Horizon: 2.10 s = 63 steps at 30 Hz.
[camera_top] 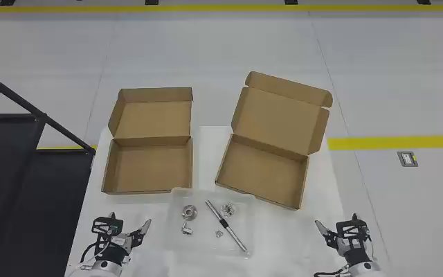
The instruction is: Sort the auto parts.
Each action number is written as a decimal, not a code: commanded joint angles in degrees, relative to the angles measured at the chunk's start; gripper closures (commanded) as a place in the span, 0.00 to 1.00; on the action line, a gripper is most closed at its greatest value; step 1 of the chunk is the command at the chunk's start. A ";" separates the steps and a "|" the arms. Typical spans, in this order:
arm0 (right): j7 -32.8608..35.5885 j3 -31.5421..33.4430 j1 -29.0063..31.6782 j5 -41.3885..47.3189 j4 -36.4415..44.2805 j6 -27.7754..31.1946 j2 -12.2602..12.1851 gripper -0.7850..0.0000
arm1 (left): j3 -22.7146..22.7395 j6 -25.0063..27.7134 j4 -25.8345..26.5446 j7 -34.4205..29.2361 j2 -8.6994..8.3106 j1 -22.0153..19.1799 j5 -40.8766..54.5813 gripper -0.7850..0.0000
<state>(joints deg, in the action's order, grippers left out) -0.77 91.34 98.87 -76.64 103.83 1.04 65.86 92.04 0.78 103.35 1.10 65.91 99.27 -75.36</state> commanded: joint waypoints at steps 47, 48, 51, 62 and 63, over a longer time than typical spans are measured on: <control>35.37 -41.50 -34.66 -13.28 3.16 25.97 5.21 0.00 | 11.61 8.08 2.25 16.16 0.76 8.54 14.76 0.00; 37.85 -42.86 -36.32 -12.75 1.09 24.48 5.83 0.00 | 11.61 8.08 2.25 16.16 0.76 8.54 14.76 0.00; 42.91 -45.41 -40.57 -9.81 -4.45 20.23 7.51 0.00 | 11.61 8.08 2.25 16.16 0.76 8.54 14.76 0.00; 48.32 -44.86 -44.73 -2.36 -14.02 14.51 9.58 0.00 | 11.61 8.08 2.25 16.16 0.76 8.54 14.76 0.00; 48.33 -44.74 -44.85 -1.74 -14.38 14.15 9.70 0.00 | 11.61 8.08 2.25 16.16 0.76 8.54 14.76 0.00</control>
<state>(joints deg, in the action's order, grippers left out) 47.51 46.54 54.13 -78.83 89.72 15.45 75.47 103.66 8.86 105.60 17.26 66.67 107.81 -60.60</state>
